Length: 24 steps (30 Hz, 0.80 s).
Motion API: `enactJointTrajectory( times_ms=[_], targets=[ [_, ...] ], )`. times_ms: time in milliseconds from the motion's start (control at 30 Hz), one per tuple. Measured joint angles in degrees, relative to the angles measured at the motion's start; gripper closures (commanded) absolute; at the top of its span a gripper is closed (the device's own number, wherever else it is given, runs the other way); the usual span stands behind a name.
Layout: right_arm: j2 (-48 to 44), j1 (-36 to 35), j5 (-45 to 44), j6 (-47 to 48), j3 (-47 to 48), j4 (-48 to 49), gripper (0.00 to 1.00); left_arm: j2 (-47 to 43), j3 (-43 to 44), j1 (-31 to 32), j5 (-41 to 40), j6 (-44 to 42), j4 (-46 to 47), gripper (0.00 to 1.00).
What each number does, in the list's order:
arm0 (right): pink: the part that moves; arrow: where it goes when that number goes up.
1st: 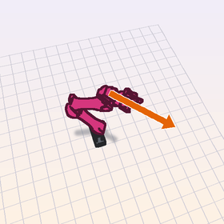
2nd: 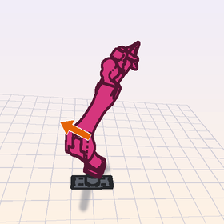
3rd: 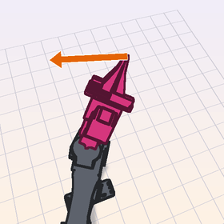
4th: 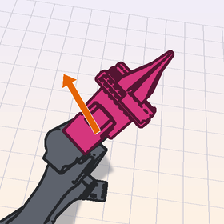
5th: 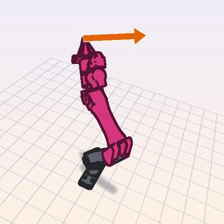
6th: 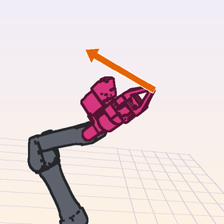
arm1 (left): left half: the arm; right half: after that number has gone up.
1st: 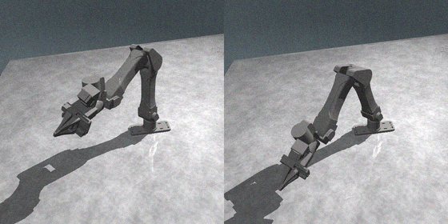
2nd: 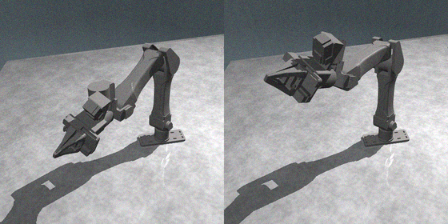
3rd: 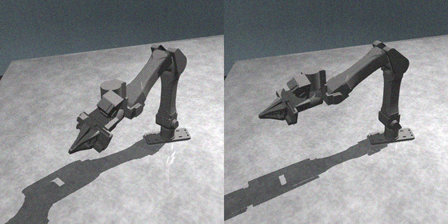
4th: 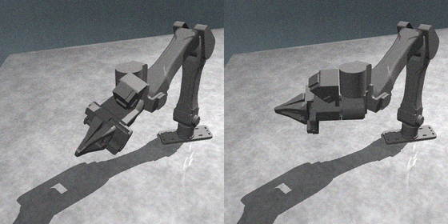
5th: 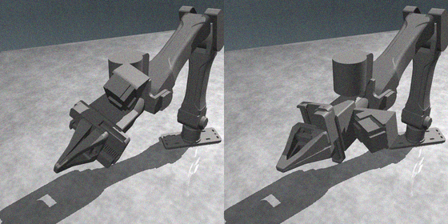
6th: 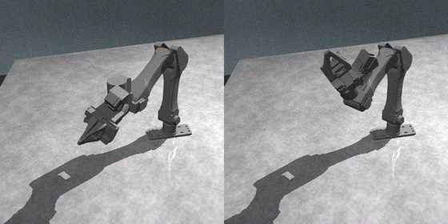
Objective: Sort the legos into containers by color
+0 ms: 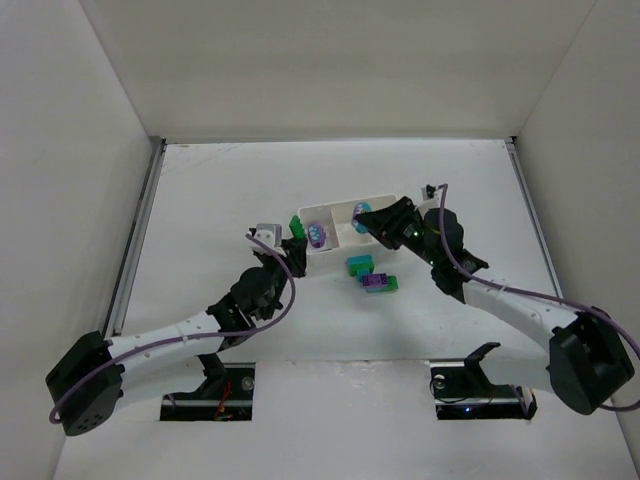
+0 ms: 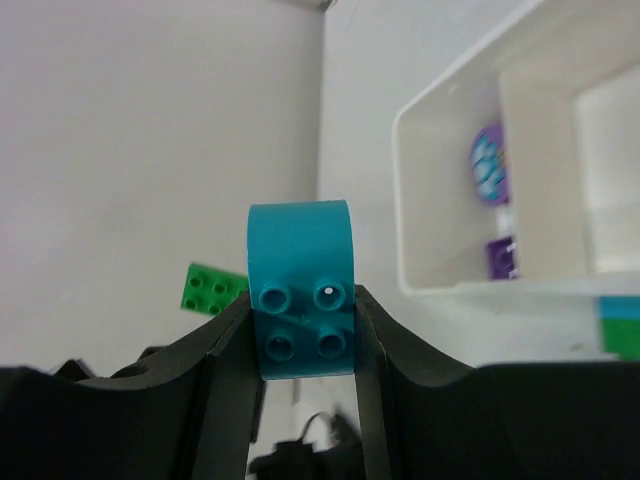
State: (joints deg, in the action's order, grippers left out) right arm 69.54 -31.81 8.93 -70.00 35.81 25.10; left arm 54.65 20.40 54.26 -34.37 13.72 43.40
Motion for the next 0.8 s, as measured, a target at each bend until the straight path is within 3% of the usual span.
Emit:
enactJointTrajectory(
  times_ms=[267,667,800],
  targets=[
    [1.79,-0.63,-11.91,22.29,10.23,-16.44,0.74,0.44,1.03,-1.79,7.19,13.35,-7.52,0.83],
    [10.10,-0.72,-21.99,34.93,13.60,-23.69,0.74,7.65,6.54,1.97,11.76,19.65,-10.47,0.82],
    [11.78,0.35,-24.90,36.35,14.05,-24.41,0.66,12.20,10.23,2.23,13.49,20.06,-10.25,0.82]
  ],
)
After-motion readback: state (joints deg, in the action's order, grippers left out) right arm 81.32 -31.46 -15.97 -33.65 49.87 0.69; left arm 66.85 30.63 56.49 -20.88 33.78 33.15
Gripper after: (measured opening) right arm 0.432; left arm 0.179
